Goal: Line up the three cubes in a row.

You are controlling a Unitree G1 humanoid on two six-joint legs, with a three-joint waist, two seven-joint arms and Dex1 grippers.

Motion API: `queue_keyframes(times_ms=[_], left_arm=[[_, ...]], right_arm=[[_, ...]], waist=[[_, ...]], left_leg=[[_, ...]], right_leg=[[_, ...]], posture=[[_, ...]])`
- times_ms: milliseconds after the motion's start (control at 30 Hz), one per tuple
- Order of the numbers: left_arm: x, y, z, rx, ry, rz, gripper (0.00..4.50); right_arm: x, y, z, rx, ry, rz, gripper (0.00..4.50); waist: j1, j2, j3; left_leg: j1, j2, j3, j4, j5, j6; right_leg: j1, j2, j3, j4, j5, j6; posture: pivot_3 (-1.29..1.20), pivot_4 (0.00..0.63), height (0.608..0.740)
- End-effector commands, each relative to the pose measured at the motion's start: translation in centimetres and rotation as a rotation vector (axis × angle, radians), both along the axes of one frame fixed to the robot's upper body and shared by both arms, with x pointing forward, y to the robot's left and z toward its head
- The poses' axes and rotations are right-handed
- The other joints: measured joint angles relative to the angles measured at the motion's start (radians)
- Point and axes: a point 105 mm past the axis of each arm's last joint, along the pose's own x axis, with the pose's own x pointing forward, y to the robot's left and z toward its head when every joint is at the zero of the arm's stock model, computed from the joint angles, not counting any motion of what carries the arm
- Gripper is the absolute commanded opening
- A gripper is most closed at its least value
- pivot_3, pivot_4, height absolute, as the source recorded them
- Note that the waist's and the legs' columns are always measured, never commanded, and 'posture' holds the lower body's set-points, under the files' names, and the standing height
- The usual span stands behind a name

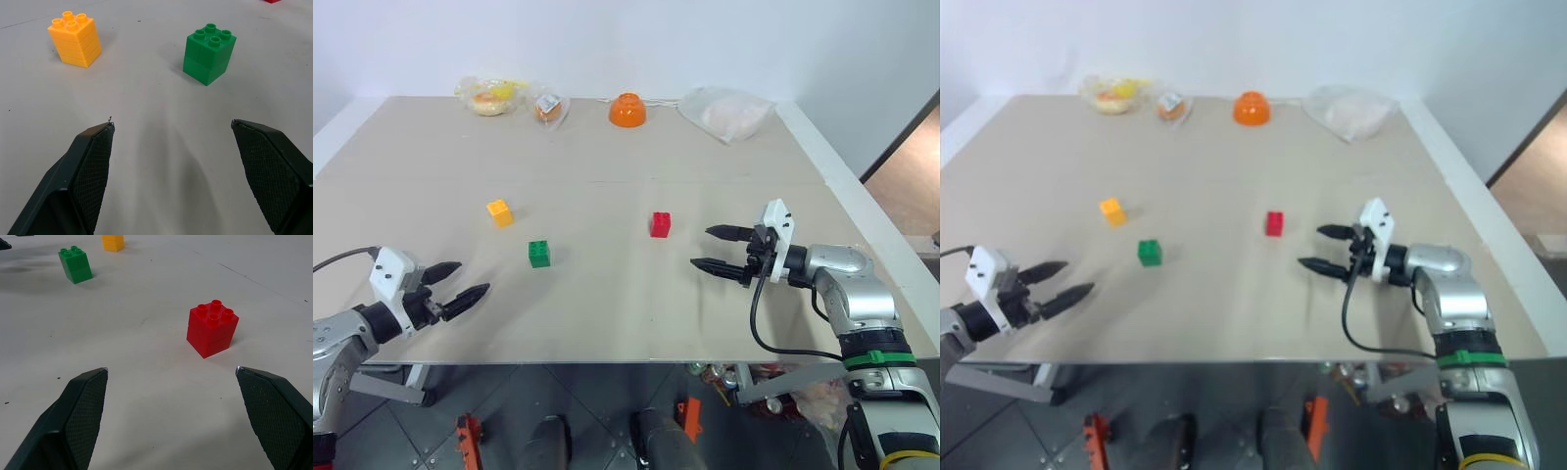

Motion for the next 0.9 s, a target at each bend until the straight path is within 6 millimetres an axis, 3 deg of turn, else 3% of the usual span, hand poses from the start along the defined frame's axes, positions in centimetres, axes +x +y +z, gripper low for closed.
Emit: queue_keyframes(times_ms=[33, 500, 900], left_arm=[[0.0, 0.0, 1.0, 0.025, -0.045, -0.006, 3.95], [-0.3, -2.0, 0.7, 0.052, -0.060, -0.107, 3.95], [-1.6, -9.6, 2.6, 0.032, -0.089, -0.489, 3.95]], right_arm=[[0.3, 0.4, 1.1, 0.002, -0.049, 0.009, 4.35], [2.2, 0.2, 0.1, -0.044, -0.072, -0.042, 4.35], [6.5, 1.9, 0.4, -0.110, -0.102, -0.101, 4.35]], waist=[[0.000, 0.000, 0.000], [0.000, 0.000, 0.000], [-0.006, 0.000, 0.000]], left_leg=[[0.000, 0.000, 0.000, 0.000, 0.000, 0.000], [0.000, 0.000, 0.000, 0.001, 0.000, 0.000], [0.000, 0.001, 0.002, 0.004, 0.000, 0.000]], right_leg=[[0.000, 0.000, 0.000, 0.000, 0.000, 0.000], [0.000, 0.001, 0.000, 0.000, 0.001, 0.000], [0.001, 0.001, 0.001, 0.000, 0.003, 0.000]], posture=[[0.00, 0.150, 0.740], [0.00, 0.150, 0.740], [0.00, 0.150, 0.740]])
